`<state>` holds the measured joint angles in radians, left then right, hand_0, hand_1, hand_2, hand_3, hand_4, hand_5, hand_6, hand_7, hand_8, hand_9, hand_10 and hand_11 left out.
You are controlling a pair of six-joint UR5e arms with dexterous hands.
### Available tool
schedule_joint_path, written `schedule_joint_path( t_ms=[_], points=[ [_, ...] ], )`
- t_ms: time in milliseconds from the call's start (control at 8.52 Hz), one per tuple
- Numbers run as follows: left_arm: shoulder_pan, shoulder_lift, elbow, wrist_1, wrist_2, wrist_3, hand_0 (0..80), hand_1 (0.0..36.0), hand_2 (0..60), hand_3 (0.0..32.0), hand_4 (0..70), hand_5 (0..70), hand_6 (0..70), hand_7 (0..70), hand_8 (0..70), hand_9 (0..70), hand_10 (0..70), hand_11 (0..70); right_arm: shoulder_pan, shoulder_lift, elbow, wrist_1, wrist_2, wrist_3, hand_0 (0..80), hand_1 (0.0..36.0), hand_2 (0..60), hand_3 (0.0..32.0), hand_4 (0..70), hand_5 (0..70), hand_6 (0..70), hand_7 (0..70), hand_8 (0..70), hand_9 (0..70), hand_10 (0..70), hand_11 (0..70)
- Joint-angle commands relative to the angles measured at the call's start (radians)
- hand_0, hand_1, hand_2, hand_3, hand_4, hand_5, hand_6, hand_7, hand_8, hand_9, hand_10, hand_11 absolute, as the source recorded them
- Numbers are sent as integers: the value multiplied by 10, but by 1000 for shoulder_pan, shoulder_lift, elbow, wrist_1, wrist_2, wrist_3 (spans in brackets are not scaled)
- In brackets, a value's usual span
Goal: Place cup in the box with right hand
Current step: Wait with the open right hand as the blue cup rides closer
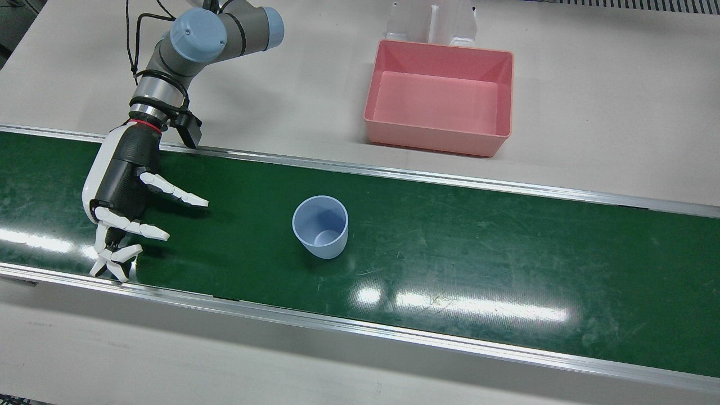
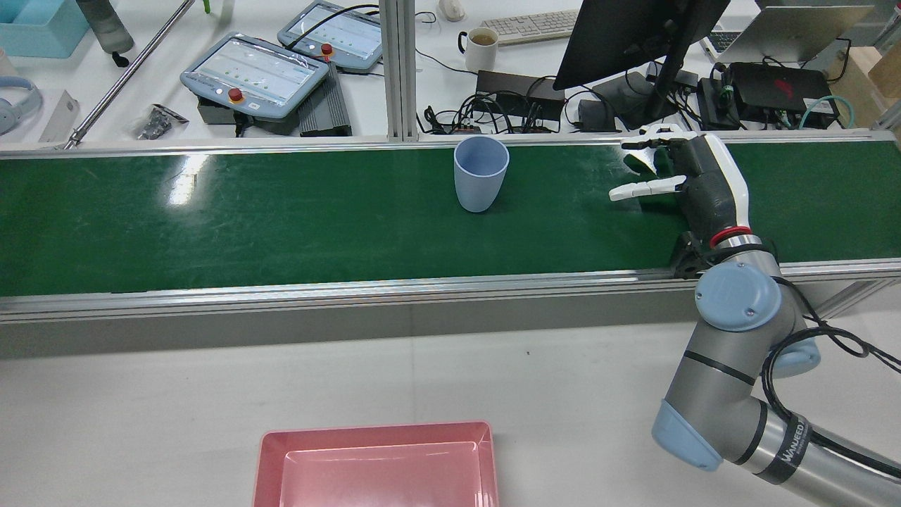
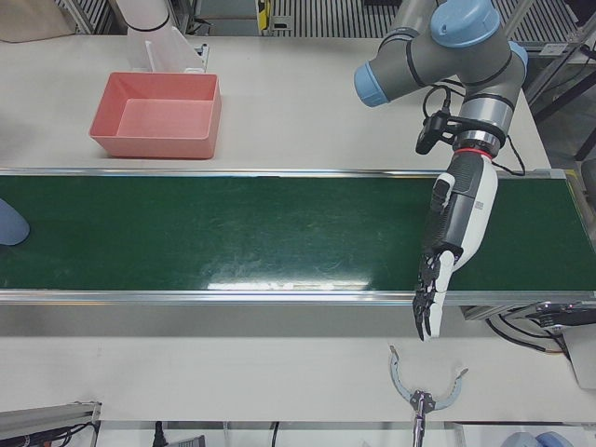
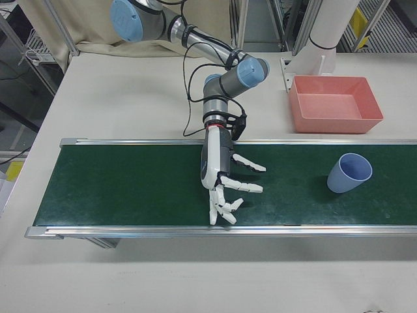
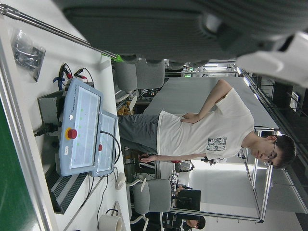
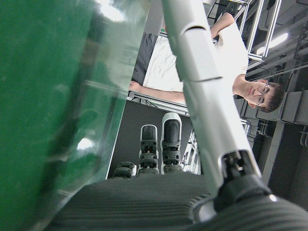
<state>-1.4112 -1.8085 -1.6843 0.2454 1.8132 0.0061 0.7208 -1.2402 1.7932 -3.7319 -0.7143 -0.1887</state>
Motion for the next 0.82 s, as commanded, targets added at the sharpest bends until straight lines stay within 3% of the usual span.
schedule_joint_path(
  t_ms=[0,117,235,352,704],
  points=[
    [0,0,0,0,0,0,0,0,0,0,0,0,0,0,0,0,0,0,3,2,0,0,-4,0,800,251,0,0,581,87,138,624,99,238,9,39],
    [0,0,0,0,0,0,0,0,0,0,0,0,0,0,0,0,0,0,5,2,0,-2,-5,0,800,206,0,0,597,72,135,632,93,235,2,24],
    [0,0,0,0,0,0,0,0,0,0,0,0,0,0,0,0,0,0,5,4,2,-2,-5,-2,644,133,0,0,612,48,128,626,84,226,0,4],
    [0,0,0,0,0,0,0,0,0,0,0,0,0,0,0,0,0,0,3,4,2,-6,-7,-2,568,78,0,0,622,31,122,627,77,220,0,0],
    [1,0,0,0,0,0,0,0,0,0,0,0,0,0,0,0,0,0,5,5,3,-6,-7,-2,549,60,0,0,632,24,120,627,75,219,0,0]
  ],
)
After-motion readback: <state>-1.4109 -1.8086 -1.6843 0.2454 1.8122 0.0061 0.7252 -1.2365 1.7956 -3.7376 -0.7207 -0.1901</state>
